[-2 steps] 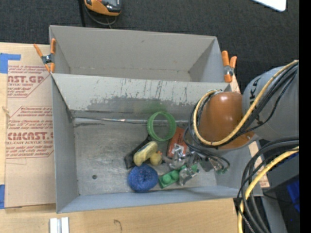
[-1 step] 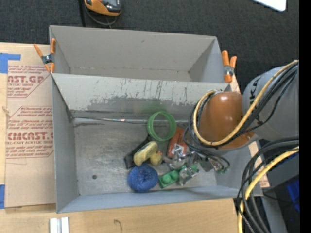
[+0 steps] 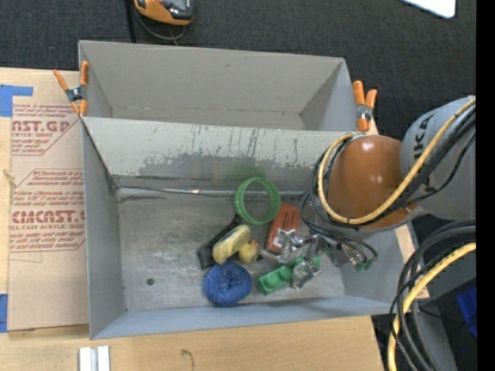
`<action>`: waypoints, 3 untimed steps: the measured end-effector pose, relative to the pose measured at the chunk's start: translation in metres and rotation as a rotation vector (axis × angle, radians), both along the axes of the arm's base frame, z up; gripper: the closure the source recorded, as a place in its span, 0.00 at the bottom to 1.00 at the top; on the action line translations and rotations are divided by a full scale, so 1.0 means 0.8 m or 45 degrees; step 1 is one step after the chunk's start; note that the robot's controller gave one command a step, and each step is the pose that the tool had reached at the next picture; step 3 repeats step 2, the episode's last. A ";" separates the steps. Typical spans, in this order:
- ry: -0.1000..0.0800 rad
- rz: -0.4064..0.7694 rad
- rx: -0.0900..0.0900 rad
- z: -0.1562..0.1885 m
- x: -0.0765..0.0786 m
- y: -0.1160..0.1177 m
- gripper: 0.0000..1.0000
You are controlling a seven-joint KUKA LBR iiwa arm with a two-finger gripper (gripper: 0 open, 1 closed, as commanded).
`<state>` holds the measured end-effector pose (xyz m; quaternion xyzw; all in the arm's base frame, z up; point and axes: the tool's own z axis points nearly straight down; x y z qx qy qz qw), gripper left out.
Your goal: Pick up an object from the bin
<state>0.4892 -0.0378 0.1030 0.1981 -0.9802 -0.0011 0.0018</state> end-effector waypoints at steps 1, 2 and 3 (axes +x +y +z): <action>0.001 -0.051 -0.001 0.076 -0.002 0.023 1.00; -0.007 -0.023 0.000 0.139 0.003 0.004 1.00; -0.007 -0.023 0.000 0.139 0.003 0.004 1.00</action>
Offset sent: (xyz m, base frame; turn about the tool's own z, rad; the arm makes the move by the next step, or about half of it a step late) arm 0.0024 0.0026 0.1117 0.0174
